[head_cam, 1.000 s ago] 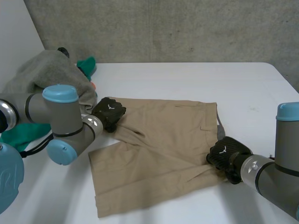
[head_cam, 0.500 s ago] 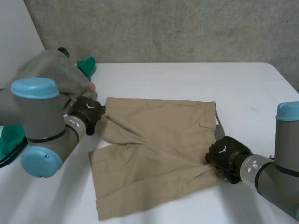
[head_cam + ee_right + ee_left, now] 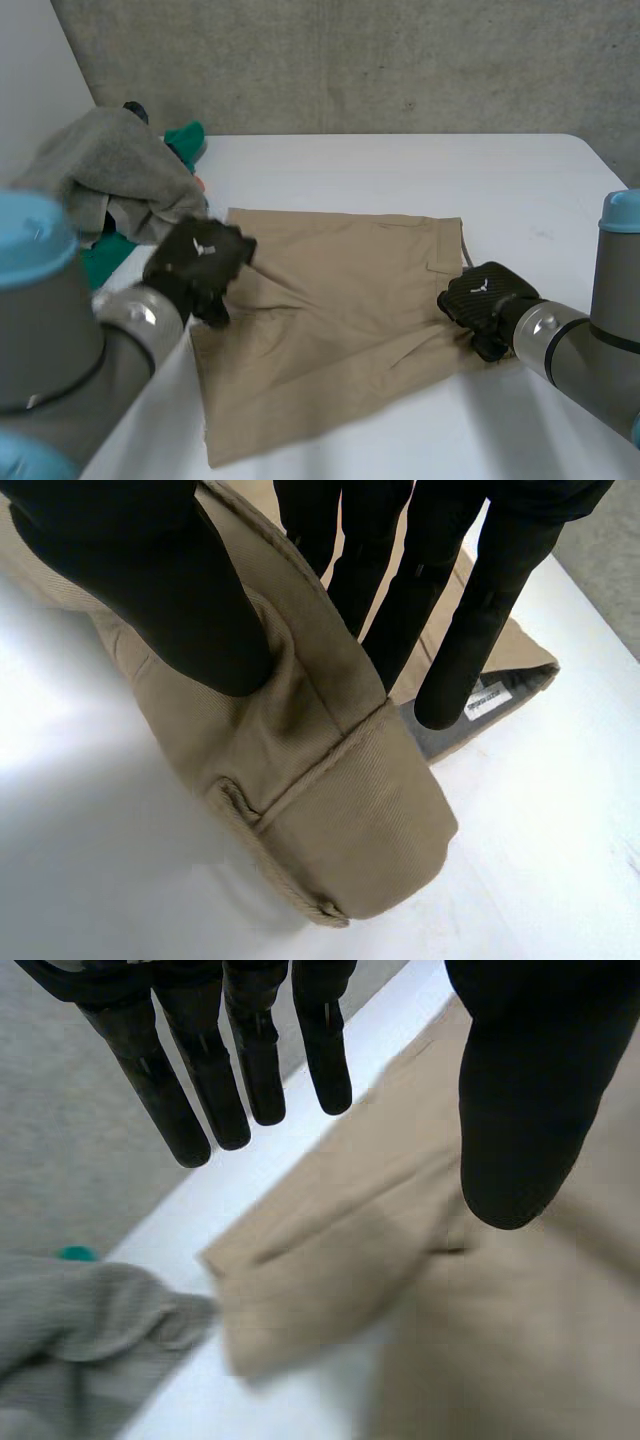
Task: Fold the laundry.
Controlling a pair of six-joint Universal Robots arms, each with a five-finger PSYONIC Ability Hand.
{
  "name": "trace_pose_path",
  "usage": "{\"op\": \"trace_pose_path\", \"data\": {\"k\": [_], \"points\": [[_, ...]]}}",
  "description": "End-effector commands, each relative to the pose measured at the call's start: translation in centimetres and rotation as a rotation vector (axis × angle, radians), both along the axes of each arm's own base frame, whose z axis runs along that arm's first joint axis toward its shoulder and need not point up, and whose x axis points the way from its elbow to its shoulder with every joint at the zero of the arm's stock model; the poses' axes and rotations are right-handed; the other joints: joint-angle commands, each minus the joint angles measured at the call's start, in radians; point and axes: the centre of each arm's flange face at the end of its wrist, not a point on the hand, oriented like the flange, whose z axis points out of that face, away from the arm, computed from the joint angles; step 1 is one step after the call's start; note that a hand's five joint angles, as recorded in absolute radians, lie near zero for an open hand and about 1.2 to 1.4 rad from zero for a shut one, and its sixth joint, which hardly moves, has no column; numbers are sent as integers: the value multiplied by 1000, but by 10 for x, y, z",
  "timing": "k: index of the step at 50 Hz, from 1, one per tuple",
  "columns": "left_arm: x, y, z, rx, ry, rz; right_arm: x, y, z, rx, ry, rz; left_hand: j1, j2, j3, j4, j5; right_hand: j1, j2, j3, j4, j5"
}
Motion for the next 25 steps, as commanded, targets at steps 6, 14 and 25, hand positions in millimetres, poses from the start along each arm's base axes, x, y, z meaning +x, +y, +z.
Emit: {"op": "trace_pose_path", "data": {"k": [6,14,25], "points": [[10,77,-41,301,-5,-48,0,-3,0,-7,-16,-11,-17,-15,-22,-6,-5,279,216,206,199,221],[8,72,-72,384,-76,-36,0,-2,0,-6,-18,-17,-6,-3,-10,5,7,279,216,206,199,221],[8,74,-40,279,-62,-24,-16,34,10,57,139,75,875,877,870,886,887,279,216,206,199,221]]}}
